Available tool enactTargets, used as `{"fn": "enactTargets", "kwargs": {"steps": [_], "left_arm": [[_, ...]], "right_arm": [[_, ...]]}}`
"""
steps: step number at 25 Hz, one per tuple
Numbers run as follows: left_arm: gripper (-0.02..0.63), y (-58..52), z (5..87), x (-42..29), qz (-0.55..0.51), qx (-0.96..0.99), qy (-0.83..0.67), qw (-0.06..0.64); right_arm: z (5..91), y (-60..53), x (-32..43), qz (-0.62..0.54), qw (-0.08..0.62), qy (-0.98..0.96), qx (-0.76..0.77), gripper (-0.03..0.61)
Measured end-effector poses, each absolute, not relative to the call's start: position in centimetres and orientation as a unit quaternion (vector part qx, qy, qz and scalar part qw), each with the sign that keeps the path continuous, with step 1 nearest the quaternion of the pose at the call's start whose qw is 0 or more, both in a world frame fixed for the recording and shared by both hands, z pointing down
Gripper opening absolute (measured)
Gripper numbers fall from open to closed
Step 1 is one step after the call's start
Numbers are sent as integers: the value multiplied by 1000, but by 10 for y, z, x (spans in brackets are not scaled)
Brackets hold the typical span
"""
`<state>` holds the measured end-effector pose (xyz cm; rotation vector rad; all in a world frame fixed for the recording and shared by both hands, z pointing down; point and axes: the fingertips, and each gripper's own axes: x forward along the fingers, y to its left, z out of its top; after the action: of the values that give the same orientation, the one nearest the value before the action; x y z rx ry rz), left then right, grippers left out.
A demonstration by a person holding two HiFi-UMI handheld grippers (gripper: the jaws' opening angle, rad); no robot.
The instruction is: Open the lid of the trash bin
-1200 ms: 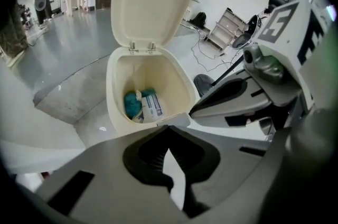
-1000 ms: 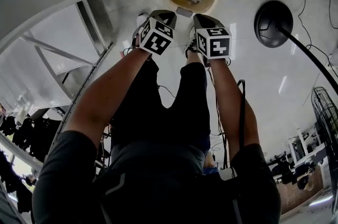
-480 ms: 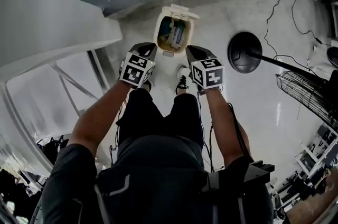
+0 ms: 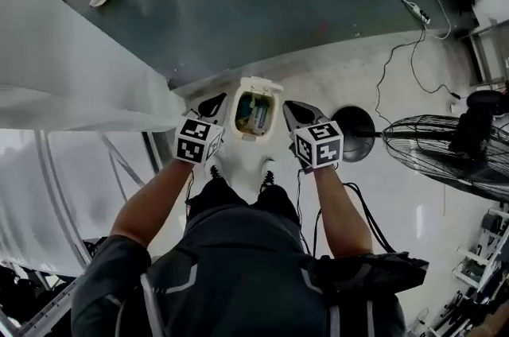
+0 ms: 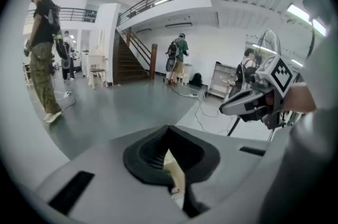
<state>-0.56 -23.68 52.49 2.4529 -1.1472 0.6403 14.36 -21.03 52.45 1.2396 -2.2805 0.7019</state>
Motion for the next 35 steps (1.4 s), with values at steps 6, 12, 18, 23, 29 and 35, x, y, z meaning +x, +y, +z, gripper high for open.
{"fn": "enactTargets", "kwargs": {"steps": [6,12,18,23,29,35], "left_arm": [[9,-245,414,-16,133,884,-424,145],[9,-241,325,-32,61,893,-430,114],[9,-252,268,-50,21,897,-436,75],[9,-249,226,-58,10,891,-453,19],[9,-255,215,-72,13,877,-480,5],[9,-257,212,-60,8,879,-476,-11]], "right_arm": [[438,-224,148,185,188,-849,458,28],[339,-225,152,122,142,-869,459,28],[265,-235,166,53,88,-863,495,28],[218,-234,188,6,40,-837,546,28],[209,-235,197,-4,41,-828,559,26],[203,-237,201,0,34,-826,562,26]]}}
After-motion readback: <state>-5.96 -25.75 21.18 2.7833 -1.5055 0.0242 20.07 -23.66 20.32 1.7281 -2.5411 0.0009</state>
